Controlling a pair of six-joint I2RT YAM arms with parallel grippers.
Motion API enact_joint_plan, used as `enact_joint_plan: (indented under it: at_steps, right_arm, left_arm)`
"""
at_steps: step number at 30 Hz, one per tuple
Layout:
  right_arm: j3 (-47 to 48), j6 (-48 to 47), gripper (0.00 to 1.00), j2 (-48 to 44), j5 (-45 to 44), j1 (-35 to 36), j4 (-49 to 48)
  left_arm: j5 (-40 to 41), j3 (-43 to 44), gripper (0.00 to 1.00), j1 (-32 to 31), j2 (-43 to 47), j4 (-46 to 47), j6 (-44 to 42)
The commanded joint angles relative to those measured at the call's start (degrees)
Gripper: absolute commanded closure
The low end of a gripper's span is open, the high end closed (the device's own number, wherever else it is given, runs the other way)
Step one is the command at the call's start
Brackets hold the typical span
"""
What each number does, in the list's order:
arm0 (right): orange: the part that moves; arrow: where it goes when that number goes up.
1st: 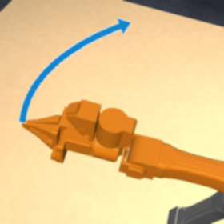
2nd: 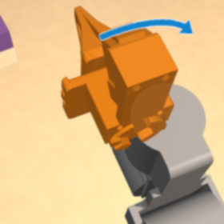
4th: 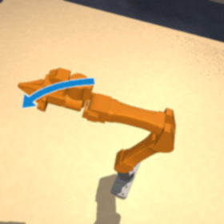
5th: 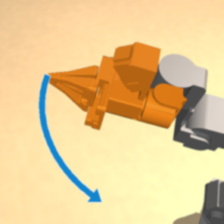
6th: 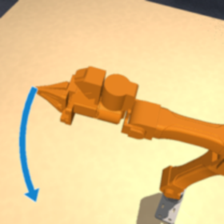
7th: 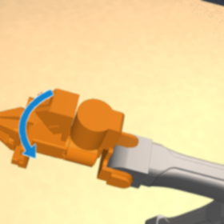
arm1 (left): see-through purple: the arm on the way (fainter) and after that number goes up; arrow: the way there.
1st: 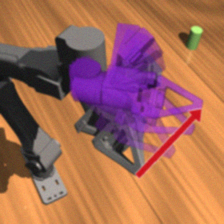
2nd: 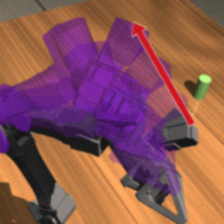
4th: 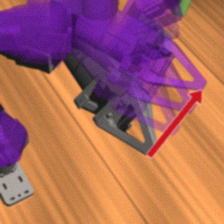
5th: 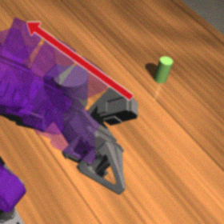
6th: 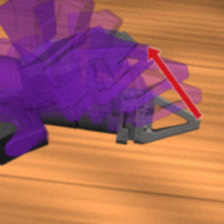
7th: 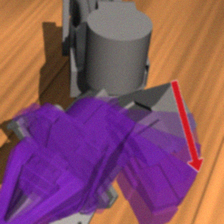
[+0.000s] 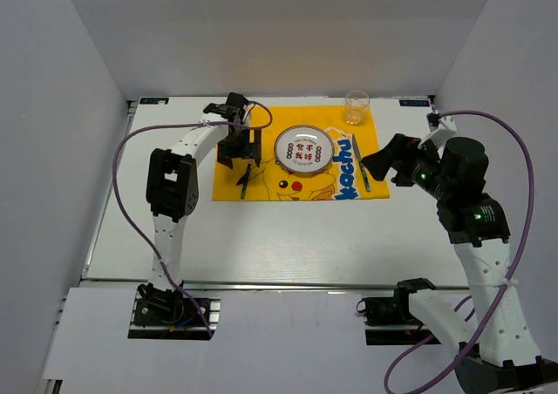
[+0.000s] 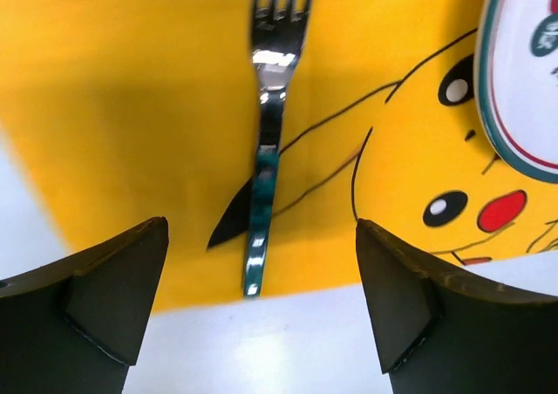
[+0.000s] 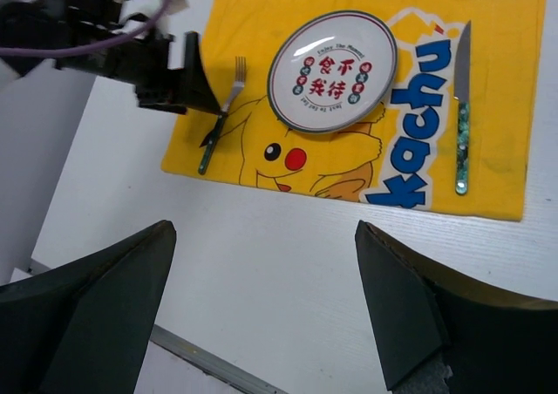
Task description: Set the dinner table for one person
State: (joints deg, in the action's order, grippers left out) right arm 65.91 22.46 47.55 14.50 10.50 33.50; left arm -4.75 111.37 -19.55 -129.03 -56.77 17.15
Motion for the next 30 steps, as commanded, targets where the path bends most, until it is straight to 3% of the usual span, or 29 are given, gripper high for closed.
enact_joint_plan:
  at_steps: [1,7,12,21,30]
  right_arm:
    - [3.78,-2.76,0.11,0.44,-3.85,0.39,4.89]
    - [6.68,-4.62,0.11,-0.96,-16.78,0.40,13.16]
    - [7.65,-5.32,0.11,-4.38,-24.60,2.24,18.35]
    - [15.91,-6.64,0.11,-8.17,-30.94,6.37,27.49]
    - [13.28,-6.55,0.11,-12.83,-38.41,10.15,29.78]
  left_arm:
    - [9.04,-1.94,0.02,-0.22,14.29,-0.71,3.50]
    - [25.91,-15.90,0.02,1.00,33.03,-0.01,12.47]
    - [33.30,-25.40,0.02,0.48,51.67,-1.67,15.63]
    - [36.31,-32.09,0.02,0.48,72.49,-11.25,19.41]
    - [39.29,-35.43,0.02,1.01,82.53,-16.53,20.03]
